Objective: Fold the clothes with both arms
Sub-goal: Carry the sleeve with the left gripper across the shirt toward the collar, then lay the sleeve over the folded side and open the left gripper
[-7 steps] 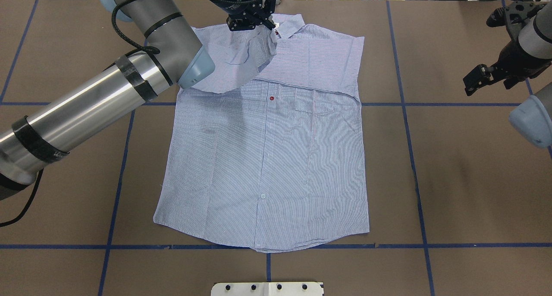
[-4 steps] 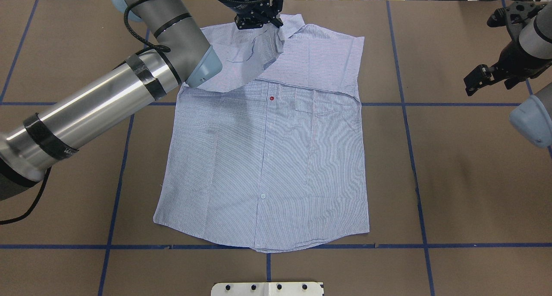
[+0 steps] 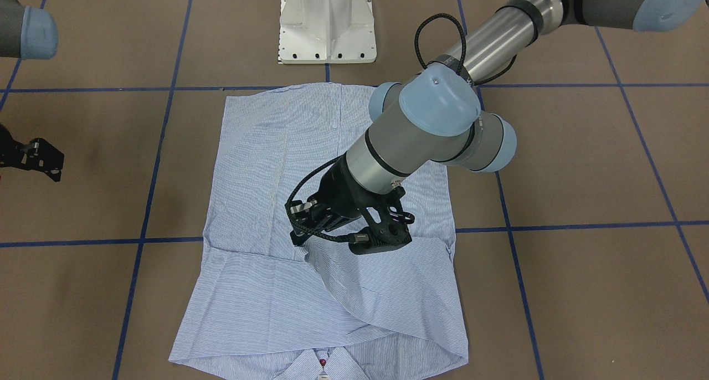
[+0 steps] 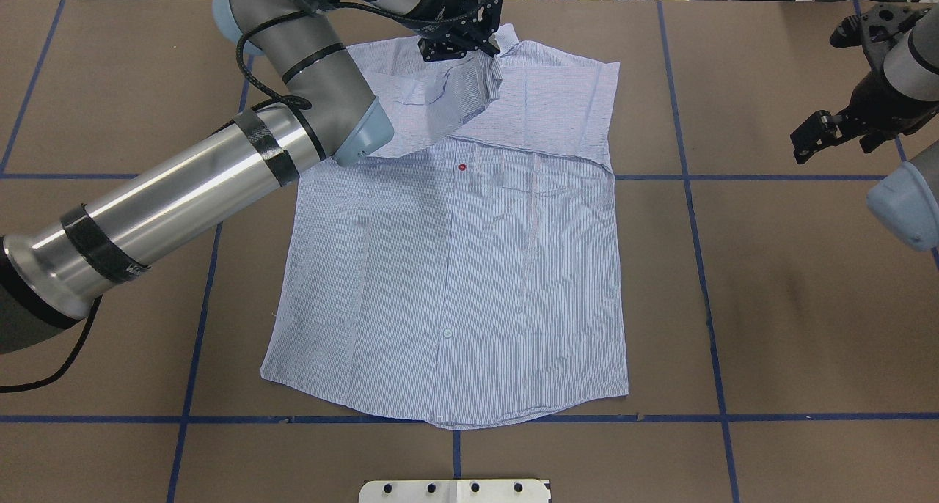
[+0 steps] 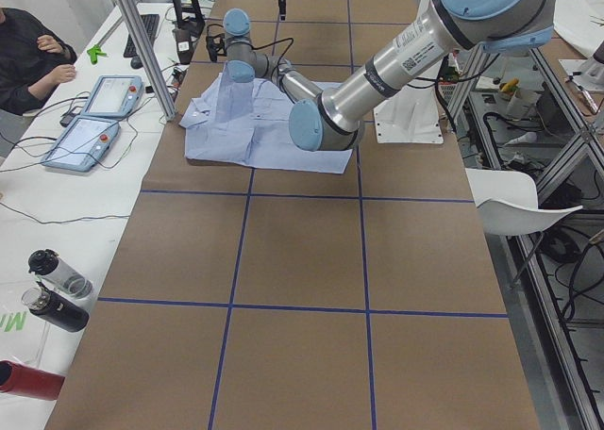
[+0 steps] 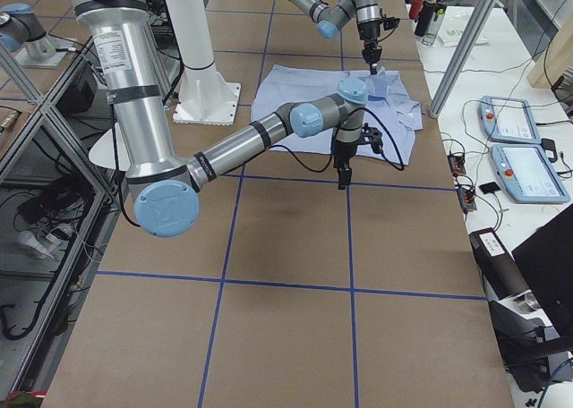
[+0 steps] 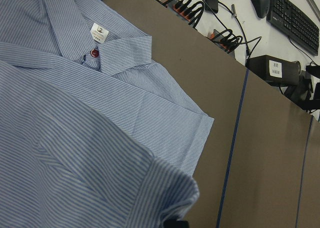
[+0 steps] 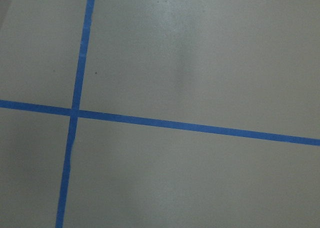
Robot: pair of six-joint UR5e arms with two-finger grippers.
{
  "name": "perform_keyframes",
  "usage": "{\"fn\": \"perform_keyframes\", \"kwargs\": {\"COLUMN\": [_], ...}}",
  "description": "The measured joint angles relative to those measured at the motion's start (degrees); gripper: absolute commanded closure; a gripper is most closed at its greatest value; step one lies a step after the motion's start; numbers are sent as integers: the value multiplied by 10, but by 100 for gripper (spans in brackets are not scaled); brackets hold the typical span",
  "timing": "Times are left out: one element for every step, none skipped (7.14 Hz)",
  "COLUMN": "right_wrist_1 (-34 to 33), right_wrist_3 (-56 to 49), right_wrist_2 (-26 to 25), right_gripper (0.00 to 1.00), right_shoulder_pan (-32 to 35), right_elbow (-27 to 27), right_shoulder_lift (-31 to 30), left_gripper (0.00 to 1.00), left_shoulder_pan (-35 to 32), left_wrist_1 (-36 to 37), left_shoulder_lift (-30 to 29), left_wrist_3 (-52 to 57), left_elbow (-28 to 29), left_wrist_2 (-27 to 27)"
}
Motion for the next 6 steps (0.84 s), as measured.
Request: {"fn": "perform_keyframes", "kwargs": {"right_wrist_1": [0,0,0,0,0,0], "right_wrist_3": [0,0,0,0,1,1], "right_wrist_2": [0,0,0,0,0,0], "right_gripper": [0,0,0,0,0,0], "right_shoulder_pan": [0,0,0,0,0,0], "right_elbow": [0,0,-1,-1,-1,-1], "right_shoulder_lift": [0,-1,-1,-1,-1,-1], "left_gripper": [100,100,100,100,100,100], "left_shoulder_pan": [6,13,20,27,40,60], "left_wrist_1": [-21,-41,-60,-79,-92,-98], "left_shoulder_lift": [-1,-2,-4,-9,-14,-19], "left_wrist_3": [0,0,0,1,1,1], "left_elbow": [14,29,46,65,79,89], "left_wrist_2": [13,28,43,54,66,88]}}
